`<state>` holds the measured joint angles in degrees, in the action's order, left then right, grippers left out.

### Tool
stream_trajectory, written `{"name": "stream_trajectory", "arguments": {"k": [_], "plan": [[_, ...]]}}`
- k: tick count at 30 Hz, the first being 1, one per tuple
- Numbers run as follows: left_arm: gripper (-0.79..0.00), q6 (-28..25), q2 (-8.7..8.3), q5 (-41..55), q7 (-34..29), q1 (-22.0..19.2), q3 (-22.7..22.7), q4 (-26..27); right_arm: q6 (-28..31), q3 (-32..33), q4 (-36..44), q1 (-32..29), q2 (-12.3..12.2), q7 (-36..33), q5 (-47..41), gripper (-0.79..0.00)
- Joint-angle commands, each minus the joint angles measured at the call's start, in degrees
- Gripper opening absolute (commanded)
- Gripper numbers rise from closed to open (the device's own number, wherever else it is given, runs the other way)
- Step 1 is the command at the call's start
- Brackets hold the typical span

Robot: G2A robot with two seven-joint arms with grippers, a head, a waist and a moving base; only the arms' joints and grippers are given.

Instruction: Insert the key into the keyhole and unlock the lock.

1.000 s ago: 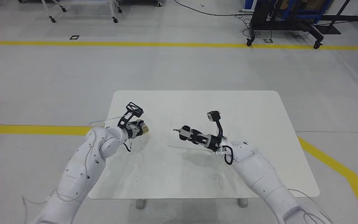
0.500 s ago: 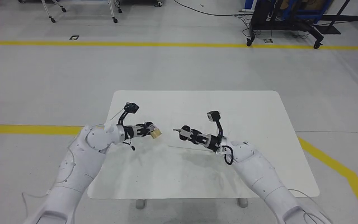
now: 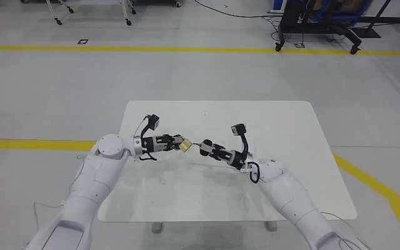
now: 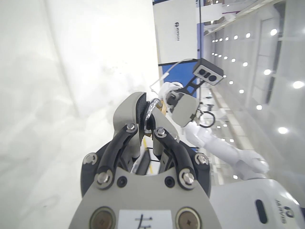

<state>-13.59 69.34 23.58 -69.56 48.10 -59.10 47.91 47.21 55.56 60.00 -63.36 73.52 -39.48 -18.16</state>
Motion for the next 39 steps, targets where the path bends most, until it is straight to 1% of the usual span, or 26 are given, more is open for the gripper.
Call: {"name": "stream_trajectory", "arguments": {"k": [1, 3, 7, 9, 11, 12, 18, 20, 21, 22, 23, 25, 26, 28, 30, 32, 33, 39], "plan": [[-0.785, 2.8, 0.62, 2.6, -1.9, -1.3, 0.9, -2.1, -2.9, 0.7, 1.2, -1.0, -0.1, 1.7, -1.9, -0.785], [-0.785, 4.5, 1.43, 4.0, -3.5, -2.8, 2.2, -4.3, -5.7, 1.6, 3.1, -2.3, -0.4, 1.8, -3.8, -0.785], [-0.785, 5.4, 2.43, 5.5, -3.9, -4.9, 3.4, -8.2, -8.7, 3.8, 6.4, -4.6, -1.1, 2.8, -3.8, -0.785], [-0.785, 4.7, 2.86, 5.6, -4.9, -5.8, 4.1, -9.7, -9.4, 4.2, 7.1, -5.1, -1.2, 2.9, -3.7, -0.785], [-0.785, 2.2, 3.17, 4.7, -4.7, -6.6, 4.6, -10.8, -9.4, 4.2, 7.1, -5.1, -1.2, 2.9, -3.7, -0.785], [-0.785, 1.4, 3.20, 4.0, -4.7, -6.8, 4.8, -10.8, -9.4, 4.2, 7.1, -5.1, -1.2, 2.9, -3.7, -0.785], [-0.785, 1.4, 3.20, 4.0, -4.7, -6.8, 4.8, -10.8, -9.4, 4.2, 7.1, -5.1, -1.2, 2.9, -3.7, -0.785], [-0.785, 2.6, 3.23, 3.3, -3.8, -6.1, 5.2, -10.4, -9.3, 4.1, 7.6, -4.9, -1.2, 3.4, -1.8, -0.785], [-0.785, 3.8, 3.21, 2.4, -2.7, -5.9, 5.5, -9.8, -8.0, 3.6, 8.5, -4.8, -1.1, 3.0, -0.8, -0.785], [-0.785, 5.9, 3.24, 2.7, -3.2, -5.5, 5.6, -9.4, -5.7, 3.4, 9.1, -4.4, -1.2, 1.9, 1.2, -0.785], [-0.785, 8.8, 3.27, 4.0, -4.7, -5.3, 5.6, -9.3, -2.9, 3.6, 9.4, -3.6, -1.4, 1.2, 6.2, -0.785], [-0.785, 14.2, 3.29, 5.1, -7.4, -5.6, 5.7, -9.7, 2.3, 4.2, 10.4, -3.0, -1.6, 2.5, 15.4, -0.785], [-0.785, 17.0, 3.36, 6.0, -9.1, -5.7, 5.8, -10.3, 4.4, 4.8, 11.3, -2.3, -1.9, 2.7, 22.4, -0.785], [-0.785, 22.7, 3.56, 6.3, -12.4, -6.4, 6.6, -11.3, 6.1, 5.9, 13.0, -2.4, -2.0, 6.7, 32.5, -0.785], [-0.785, 26.1, 3.83, 6.1, -14.4, -7.1, 7.5, -12.4, 8.2, 7.9, 14.9, -2.7, -2.2, 10.9, 41.8, -0.785], [-0.785, 27.3, 4.12, 5.8, -15.6, -7.8, 8.2, -13.2, 7.9, 10.1, 17.2, -3.7, -2.5, 15.7, 51.2, -0.785], [-0.785, 27.2, 4.28, 6.0, -15.6, -8.1, 8.4, -13.7, 5.7, 11.3, 18.4, -4.6, -2.6, 18.4, 55.4, -0.785], [-0.785, 26.6, 4.48, 6.6, -16.0, -8.4, 8.4, -14.2, 5.7, 11.3, 18.4, -4.6, -2.6, 18.4, 55.4, -0.785]]}}
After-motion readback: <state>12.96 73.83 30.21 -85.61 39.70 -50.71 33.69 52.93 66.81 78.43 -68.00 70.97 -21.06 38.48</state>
